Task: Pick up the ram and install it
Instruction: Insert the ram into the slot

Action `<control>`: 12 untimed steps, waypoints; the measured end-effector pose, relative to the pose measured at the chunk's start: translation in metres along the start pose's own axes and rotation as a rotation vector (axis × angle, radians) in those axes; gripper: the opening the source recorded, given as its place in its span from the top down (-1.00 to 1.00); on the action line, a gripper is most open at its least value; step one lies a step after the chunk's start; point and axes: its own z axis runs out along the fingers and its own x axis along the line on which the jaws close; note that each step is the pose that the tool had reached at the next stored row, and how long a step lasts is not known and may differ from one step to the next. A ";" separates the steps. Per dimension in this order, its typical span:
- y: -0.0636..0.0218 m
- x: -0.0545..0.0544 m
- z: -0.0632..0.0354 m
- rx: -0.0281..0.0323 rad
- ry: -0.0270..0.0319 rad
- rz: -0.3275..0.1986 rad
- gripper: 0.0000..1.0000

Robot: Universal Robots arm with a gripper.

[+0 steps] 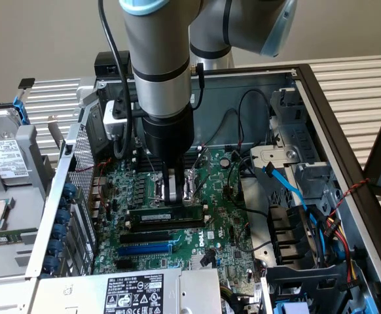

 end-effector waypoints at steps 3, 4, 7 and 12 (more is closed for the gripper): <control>-0.0003 0.000 0.0002 -0.0002 -0.0012 -0.003 0.76; -0.0004 0.000 0.0002 -0.0002 -0.0015 -0.004 0.76; -0.0009 0.000 0.0002 -0.0003 -0.0023 -0.008 0.76; -0.0011 0.000 0.0002 -0.0005 -0.0039 -0.011 0.76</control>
